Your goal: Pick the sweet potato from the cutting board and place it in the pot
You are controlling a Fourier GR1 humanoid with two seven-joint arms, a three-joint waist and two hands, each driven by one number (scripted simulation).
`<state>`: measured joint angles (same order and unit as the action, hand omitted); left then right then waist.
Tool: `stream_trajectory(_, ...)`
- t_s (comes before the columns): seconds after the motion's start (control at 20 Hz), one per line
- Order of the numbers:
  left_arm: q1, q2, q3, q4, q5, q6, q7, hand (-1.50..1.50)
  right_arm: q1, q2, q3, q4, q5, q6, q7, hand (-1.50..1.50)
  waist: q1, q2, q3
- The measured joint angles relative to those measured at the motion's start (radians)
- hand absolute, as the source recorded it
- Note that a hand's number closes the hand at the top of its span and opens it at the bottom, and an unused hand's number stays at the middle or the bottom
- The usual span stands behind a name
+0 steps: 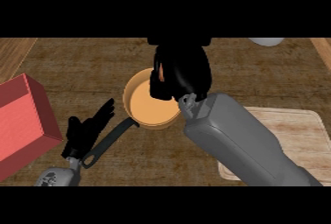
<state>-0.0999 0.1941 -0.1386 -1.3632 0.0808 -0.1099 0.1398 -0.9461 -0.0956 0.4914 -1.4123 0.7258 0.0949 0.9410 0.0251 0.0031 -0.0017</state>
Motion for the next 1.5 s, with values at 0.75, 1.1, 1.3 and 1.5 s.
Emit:
stream_trajectory(0.75,-0.048,-0.020,-0.011,0.020,-0.021,-0.005,0.018,0.00,-0.189,0.085,0.032,0.565,-0.208,0.141,0.066,-1.50,0.031,0.008,0.000)
stream_trajectory(1.1,-0.044,-0.023,-0.012,0.025,-0.026,-0.012,0.004,0.00,-0.211,0.093,0.004,0.563,-0.270,-0.191,-0.047,-1.50,0.042,0.012,0.002)
stream_trajectory(1.3,-0.042,-0.018,-0.003,0.028,-0.023,-0.013,0.005,0.00,-0.226,0.094,-0.060,0.510,-0.277,-0.426,-0.088,-1.50,0.032,0.008,0.002)
stream_trajectory(1.5,-0.038,-0.025,0.004,0.030,-0.023,-0.002,0.003,0.00,-0.231,0.094,-0.108,0.495,-0.252,-0.637,-0.110,-1.50,0.017,0.004,0.002)
